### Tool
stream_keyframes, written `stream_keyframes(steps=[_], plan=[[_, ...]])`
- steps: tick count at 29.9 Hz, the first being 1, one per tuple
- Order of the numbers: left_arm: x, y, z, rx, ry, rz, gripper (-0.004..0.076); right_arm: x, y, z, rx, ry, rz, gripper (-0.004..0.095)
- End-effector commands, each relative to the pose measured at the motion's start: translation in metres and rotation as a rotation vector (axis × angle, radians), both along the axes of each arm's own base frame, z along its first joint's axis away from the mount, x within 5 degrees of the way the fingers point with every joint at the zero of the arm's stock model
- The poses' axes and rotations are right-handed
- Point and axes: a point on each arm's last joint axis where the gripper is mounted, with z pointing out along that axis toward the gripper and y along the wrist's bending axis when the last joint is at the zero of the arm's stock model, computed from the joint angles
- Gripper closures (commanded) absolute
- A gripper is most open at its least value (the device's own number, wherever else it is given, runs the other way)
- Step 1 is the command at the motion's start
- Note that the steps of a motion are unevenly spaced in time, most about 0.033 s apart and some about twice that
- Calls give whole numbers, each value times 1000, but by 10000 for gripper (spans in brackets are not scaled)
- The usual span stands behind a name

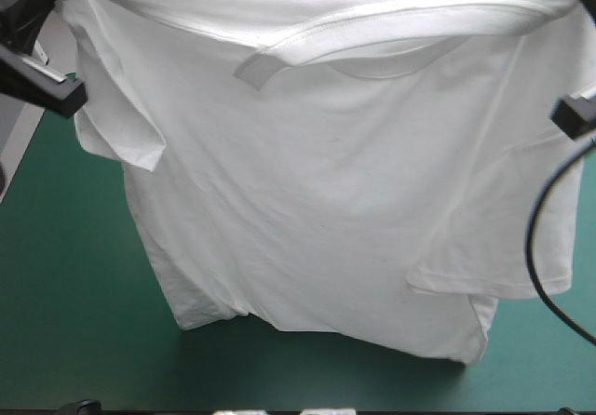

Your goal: Fold the cloth

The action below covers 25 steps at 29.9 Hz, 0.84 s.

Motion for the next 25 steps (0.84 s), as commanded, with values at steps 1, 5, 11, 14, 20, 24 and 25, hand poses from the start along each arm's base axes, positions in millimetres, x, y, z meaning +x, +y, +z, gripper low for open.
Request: stream_keyframes(steps=[1,5,11,14,20,24,25], plan=[[19,-9,-4,39,9,144,733,47,11,-7,-25,9,-67,921],[47,-37,-14,118,9,239,733,100,24,-25,-80,92,-124,921],[95,-63,-28,105,7,267,733,163,39,-53,-168,170,-195,921],[132,-64,-46,68,119,248,733,189,43,-68,-207,213,-236,925],[205,-59,-84,12,250,216,733,243,30,-99,-134,316,-249,925],[245,-49,-103,-38,279,177,733,278,13,-120,-84,362,-257,925],[255,-47,-108,-54,275,166,733,286,9,-124,-68,369,-255,925]])
